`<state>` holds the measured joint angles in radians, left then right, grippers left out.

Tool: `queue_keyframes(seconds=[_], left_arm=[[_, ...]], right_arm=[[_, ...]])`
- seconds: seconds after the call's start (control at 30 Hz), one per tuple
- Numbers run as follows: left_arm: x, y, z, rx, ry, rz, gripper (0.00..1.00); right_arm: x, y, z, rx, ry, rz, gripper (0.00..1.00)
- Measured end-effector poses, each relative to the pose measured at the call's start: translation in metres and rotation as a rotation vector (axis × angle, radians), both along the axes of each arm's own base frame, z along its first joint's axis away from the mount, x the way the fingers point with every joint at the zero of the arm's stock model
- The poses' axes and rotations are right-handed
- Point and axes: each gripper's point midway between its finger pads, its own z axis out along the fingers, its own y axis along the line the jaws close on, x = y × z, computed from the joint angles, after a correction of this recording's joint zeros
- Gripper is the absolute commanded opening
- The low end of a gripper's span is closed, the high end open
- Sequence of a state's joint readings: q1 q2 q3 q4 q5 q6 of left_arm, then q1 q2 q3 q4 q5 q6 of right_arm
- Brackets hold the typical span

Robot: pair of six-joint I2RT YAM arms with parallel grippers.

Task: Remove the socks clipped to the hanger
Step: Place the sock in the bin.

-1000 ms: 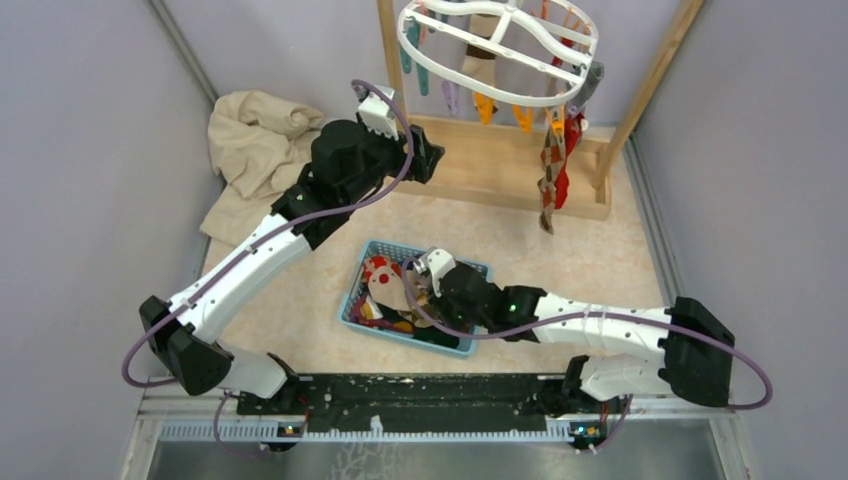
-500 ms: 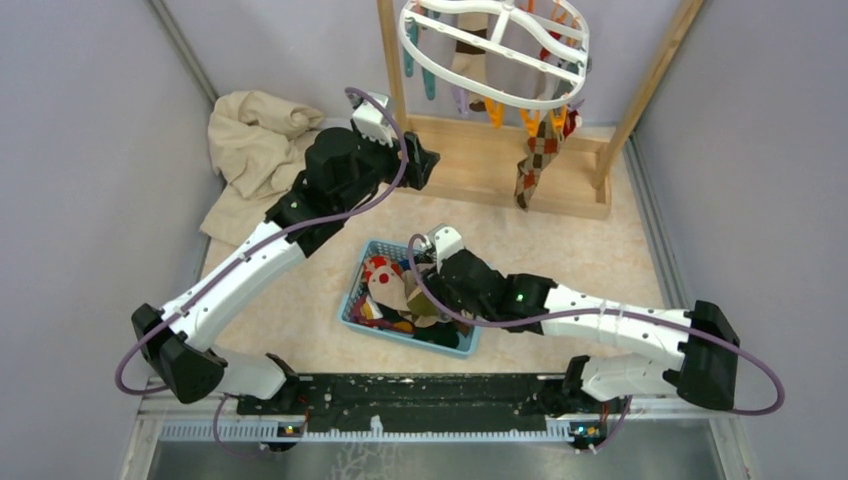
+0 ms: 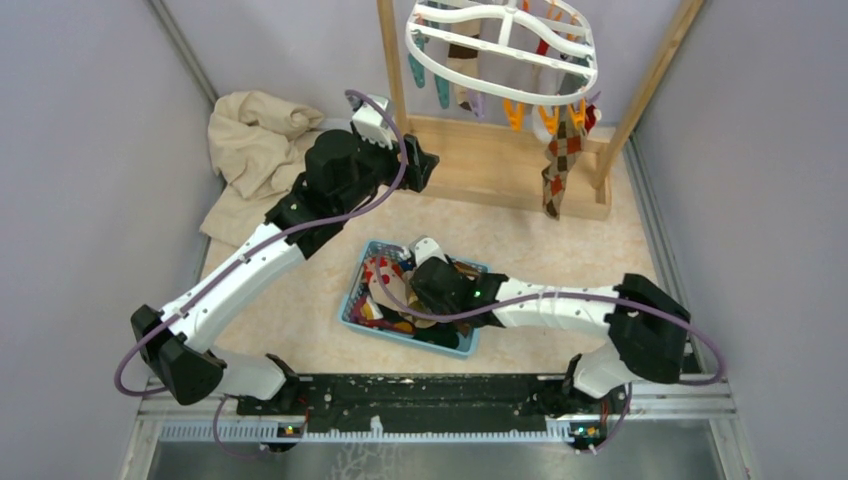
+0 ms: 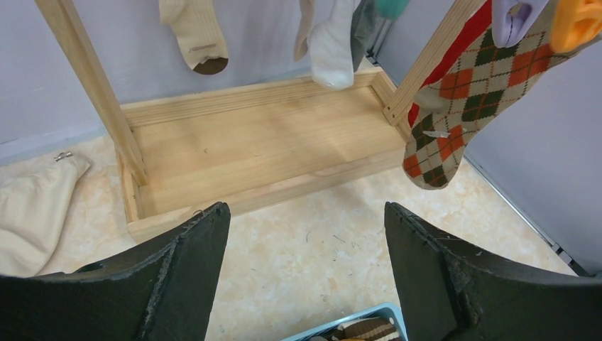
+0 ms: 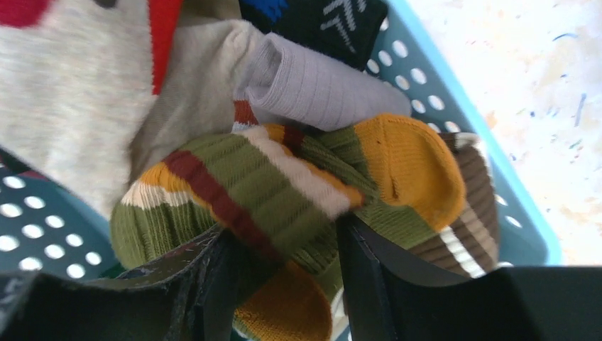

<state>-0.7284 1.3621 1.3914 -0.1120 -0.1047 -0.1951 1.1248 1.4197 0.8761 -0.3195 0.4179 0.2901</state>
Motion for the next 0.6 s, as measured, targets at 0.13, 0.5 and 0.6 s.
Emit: queue_keyframes(seconds=[0.13,0.5,0.6], left_arm=[[0.0,0.0,0.0,0.0,-0.001,0.0,0.86],[0.0,0.001,-0.002,0.003,0.002,0.001,0.86],[0.0,0.001,-0.002,0.004,0.002,0.001,0.86]], right_arm=[[0.001,0.001,-0.028,-0.049,0.029,-0.007,0.5],[-0.006,-0.004,-0.018,0.014,0.036,-0.015,0.55],[-0.01,-0.01,0.019,0.094,0.003,-0.007,0.55]])
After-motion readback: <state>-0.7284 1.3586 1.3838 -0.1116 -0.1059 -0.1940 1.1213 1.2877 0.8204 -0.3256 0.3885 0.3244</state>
